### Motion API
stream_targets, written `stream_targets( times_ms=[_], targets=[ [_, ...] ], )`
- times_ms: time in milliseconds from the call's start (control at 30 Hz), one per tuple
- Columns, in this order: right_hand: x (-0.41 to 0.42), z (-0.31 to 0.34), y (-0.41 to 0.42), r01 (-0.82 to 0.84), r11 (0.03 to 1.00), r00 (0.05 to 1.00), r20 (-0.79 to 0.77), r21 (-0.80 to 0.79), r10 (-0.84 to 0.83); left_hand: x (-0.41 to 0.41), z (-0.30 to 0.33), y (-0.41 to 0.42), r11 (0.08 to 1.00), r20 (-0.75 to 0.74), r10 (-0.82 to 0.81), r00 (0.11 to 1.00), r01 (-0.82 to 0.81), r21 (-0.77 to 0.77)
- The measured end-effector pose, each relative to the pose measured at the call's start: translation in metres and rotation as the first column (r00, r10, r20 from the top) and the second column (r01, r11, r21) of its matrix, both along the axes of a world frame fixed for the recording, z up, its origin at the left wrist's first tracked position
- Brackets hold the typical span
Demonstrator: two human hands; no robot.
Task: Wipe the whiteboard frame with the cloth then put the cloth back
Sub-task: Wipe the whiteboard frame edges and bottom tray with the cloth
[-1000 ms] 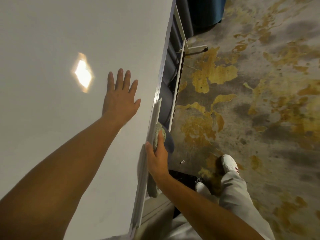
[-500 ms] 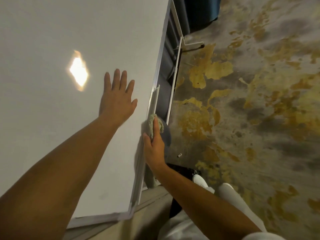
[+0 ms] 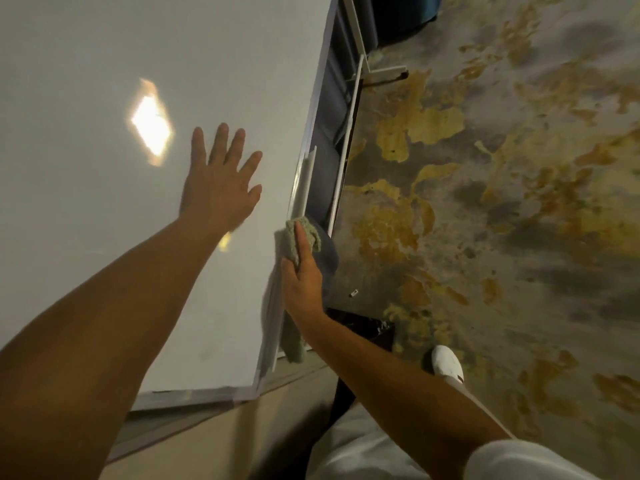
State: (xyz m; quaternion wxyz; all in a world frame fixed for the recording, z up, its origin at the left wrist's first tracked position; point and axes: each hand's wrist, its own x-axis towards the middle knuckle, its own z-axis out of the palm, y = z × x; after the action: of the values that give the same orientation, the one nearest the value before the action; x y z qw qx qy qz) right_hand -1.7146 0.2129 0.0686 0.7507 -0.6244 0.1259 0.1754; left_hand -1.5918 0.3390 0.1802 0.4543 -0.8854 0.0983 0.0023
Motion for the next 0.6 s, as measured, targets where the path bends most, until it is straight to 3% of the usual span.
stream_targets(
  times_ms=[500, 600],
  targets=[
    [-0.094, -0.008, 0.027, -0.020, 0.997, 1.000, -0.012, -0.070, 0.019, -0.031, 0.006, 0.018, 1.000, -0.025, -0.020, 0.999, 0.020, -0.010],
    [-0.106, -0.010, 0.031, -0.044, 0.996, 0.997, -0.073, -0.083, 0.038, -0.045, 0.007, 0.018, 1.000, -0.028, 0.002, 1.000, -0.003, -0.031]
  ],
)
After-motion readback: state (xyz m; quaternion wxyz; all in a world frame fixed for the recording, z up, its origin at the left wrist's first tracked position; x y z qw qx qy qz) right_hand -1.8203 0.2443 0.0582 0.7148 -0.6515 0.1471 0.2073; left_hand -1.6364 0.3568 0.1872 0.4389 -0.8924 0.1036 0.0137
